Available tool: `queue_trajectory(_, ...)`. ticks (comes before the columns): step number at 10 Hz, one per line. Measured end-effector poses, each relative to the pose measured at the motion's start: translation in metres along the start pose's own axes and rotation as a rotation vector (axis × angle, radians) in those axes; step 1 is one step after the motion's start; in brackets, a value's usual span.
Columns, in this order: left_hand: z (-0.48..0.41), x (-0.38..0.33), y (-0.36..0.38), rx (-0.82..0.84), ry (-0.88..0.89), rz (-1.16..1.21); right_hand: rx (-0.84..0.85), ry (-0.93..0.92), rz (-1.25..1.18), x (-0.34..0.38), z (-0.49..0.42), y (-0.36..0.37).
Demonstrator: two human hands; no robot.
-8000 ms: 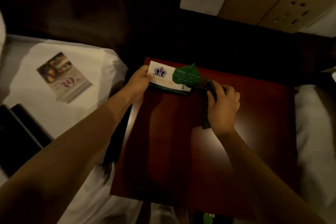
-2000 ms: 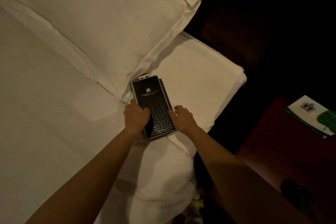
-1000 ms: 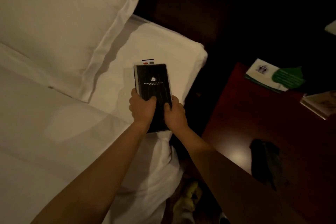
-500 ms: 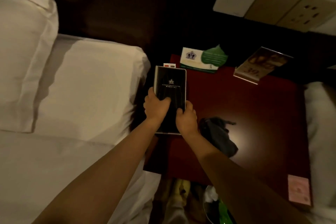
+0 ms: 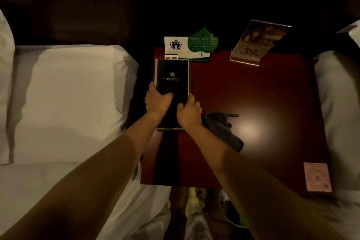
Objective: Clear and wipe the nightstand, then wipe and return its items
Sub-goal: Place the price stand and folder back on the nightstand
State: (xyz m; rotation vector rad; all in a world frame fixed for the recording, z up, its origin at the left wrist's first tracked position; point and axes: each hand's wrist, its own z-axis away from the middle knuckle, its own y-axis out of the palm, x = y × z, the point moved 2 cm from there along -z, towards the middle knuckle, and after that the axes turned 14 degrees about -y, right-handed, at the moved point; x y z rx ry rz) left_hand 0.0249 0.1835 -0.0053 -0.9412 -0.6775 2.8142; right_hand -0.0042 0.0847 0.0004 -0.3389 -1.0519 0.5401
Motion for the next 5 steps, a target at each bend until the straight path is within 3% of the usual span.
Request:
queue_trajectory(3,-0.0056,0.0046,0.0014,-0.067,0.035,-0.167,0.008,-0.024,0.016,-0.0031,0.0002,0.0037)
queue_trajectory(5,0.001,0.0068,-0.0047,-0.121,0.165,-0.269,-0.007,-0.05,0.01,-0.001,0.0018,-0.0037)
